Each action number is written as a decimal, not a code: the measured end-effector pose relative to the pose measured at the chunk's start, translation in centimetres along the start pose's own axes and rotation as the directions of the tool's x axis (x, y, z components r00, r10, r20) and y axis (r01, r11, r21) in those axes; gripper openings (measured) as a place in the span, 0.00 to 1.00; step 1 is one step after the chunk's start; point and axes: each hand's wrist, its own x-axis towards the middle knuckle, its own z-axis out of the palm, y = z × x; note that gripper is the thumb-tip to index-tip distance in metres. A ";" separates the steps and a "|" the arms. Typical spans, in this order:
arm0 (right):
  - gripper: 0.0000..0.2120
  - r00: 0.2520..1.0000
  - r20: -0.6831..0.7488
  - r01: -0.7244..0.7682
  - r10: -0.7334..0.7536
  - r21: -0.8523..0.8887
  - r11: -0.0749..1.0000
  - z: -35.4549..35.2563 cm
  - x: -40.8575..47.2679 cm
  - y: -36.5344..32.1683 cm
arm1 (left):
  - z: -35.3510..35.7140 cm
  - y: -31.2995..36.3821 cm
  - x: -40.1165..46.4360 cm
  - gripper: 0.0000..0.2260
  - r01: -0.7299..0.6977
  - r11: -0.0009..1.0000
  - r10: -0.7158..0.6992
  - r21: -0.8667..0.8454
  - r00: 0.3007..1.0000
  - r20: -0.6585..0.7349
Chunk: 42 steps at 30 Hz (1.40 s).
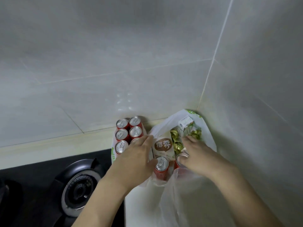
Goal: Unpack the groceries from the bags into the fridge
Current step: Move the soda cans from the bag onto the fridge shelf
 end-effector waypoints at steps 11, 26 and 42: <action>0.33 0.996 0.031 -0.081 0.082 -0.028 0.996 4.6 3.6 1.9 | 5.6 -1.7 3.9 0.31 0.005 0.996 -0.016 0.087 0.992 0.123; 0.30 0.997 -0.041 -0.069 0.066 -0.062 0.996 4.5 3.8 1.3 | 6.3 -2.2 4.3 0.31 -0.026 0.992 0.010 0.126 0.992 0.129; 0.23 0.969 -0.084 0.219 -0.232 -0.135 0.966 7.5 6.8 -8.0 | 4.4 -8.1 2.6 0.12 0.466 0.852 -0.475 0.238 0.880 -0.022</action>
